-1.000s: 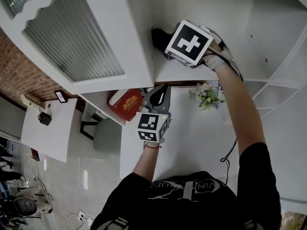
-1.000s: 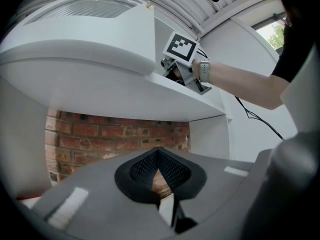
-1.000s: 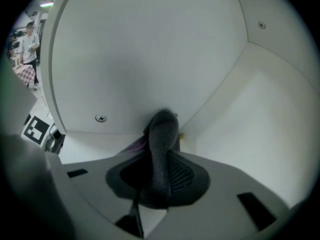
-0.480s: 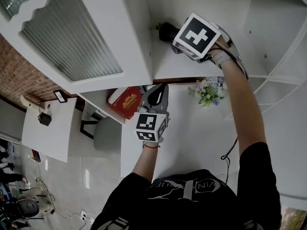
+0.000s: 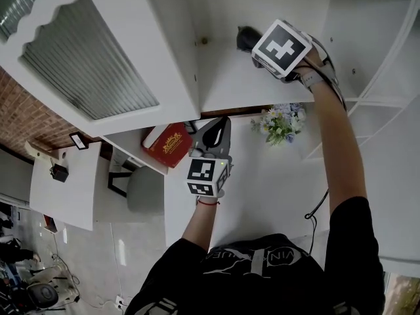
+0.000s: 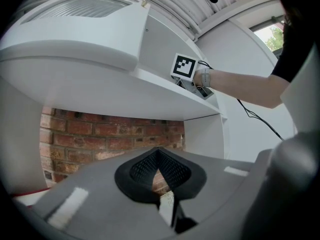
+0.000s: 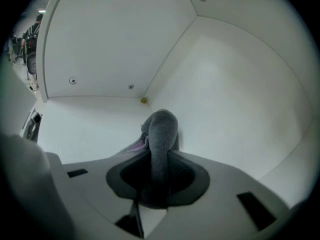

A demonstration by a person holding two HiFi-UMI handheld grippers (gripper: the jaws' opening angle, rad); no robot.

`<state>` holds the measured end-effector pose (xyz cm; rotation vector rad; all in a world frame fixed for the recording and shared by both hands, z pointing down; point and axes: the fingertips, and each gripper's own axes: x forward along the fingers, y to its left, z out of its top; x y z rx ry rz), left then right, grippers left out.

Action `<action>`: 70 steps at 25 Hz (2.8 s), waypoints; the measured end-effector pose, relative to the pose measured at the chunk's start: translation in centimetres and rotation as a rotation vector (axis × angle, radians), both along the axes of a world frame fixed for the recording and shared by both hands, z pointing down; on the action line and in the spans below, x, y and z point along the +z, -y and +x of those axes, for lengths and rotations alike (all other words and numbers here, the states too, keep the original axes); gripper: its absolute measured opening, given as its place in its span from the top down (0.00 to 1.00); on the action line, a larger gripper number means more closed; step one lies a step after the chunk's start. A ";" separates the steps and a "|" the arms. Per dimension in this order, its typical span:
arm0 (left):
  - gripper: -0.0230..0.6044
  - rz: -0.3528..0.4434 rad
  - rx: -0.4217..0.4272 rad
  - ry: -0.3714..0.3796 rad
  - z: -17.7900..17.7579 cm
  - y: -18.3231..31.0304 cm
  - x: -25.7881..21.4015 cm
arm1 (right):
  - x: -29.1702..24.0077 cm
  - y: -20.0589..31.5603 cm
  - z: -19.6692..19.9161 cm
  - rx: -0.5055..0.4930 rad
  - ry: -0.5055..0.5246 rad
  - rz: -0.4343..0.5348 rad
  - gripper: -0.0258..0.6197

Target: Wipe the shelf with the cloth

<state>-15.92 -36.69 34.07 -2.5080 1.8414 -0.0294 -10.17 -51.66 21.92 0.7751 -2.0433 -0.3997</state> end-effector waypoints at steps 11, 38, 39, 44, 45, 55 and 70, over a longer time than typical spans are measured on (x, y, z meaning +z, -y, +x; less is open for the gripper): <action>0.94 0.000 0.064 -0.018 2.6 0.6 0.0 | -0.5 3.1 8.4 0.227 -0.146 0.101 0.82; 0.94 0.012 0.056 -0.033 1.7 0.1 -0.1 | -3.1 1.8 8.2 0.323 -0.024 0.069 0.82; 0.94 0.016 0.051 -0.031 1.5 0.1 -0.3 | -3.3 1.1 6.7 0.279 0.017 0.048 0.82; 0.94 0.029 0.017 -0.012 0.3 -0.6 -0.9 | -3.3 -2.7 -0.2 0.073 0.130 -0.068 0.82; 0.94 0.030 0.008 -0.009 0.0 -0.8 -1.0 | -3.2 -3.6 -1.4 0.041 0.136 -0.089 0.82; 0.94 0.041 -0.074 -0.002 -3.1 -2.4 -1.8 | -1.3 -9.7 -9.3 -0.175 0.073 -0.194 0.82; 0.94 0.030 -0.071 -0.004 -2.7 -2.7 -1.2 | -0.2 -9.8 -8.6 -0.155 0.082 -0.229 0.82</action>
